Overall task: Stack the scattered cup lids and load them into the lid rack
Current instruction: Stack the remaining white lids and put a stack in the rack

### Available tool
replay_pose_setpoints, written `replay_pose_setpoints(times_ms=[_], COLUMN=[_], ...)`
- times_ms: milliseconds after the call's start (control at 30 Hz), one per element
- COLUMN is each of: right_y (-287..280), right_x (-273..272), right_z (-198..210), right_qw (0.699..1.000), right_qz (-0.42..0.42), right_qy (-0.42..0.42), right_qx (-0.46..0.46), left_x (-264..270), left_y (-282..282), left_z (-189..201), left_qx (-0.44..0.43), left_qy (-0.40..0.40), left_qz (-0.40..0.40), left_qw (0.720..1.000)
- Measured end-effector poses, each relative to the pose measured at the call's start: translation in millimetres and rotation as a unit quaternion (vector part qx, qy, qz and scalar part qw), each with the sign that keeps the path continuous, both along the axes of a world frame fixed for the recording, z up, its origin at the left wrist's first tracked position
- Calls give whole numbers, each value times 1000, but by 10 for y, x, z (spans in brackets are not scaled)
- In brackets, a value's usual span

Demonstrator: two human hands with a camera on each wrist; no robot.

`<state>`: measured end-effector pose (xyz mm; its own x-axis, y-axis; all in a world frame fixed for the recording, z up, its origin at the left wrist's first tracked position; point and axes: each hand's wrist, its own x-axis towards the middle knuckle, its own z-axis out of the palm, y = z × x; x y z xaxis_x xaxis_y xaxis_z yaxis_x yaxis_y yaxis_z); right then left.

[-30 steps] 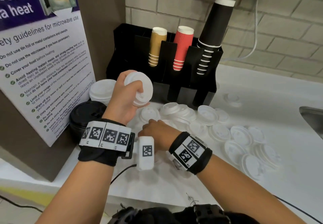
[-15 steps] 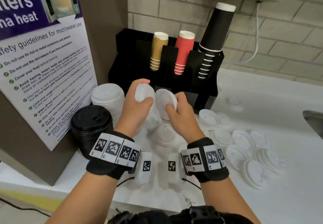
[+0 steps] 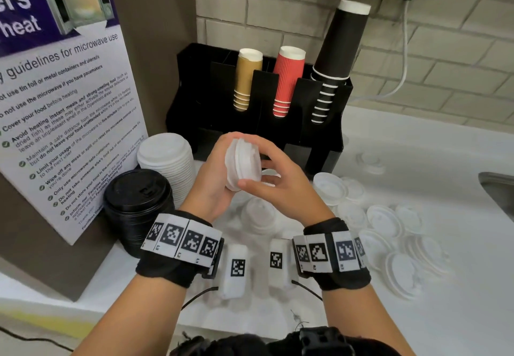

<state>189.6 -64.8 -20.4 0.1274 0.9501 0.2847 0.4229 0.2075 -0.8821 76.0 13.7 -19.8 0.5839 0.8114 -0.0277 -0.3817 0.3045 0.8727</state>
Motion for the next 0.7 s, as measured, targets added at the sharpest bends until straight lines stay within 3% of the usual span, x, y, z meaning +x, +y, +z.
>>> replay_pose_setpoints(times_ms=[133,433,567,667,700], right_y=[23,112,162,207,217], right_x=[49,66,48,99,130], right_z=[-11,-61,-105,-158,-183], right_qw=[1000,1000,999,999,994], right_qz=[-15,-5,-7,-23,-36], right_qy=[-12,-7,-25,-16,-48], right_qx=[13,24,29,-46,-95], left_x=[8,75,70,49,41], left_y=[-2,0,30,102,139], left_z=[-30,-61,-98,-120,-130], left_qx=[-19,-37,10,23,26], left_qy=[-13,10,40,70,76], left_qz=[-32,-1,6,43,62], left_qw=[999,999,999,996,995])
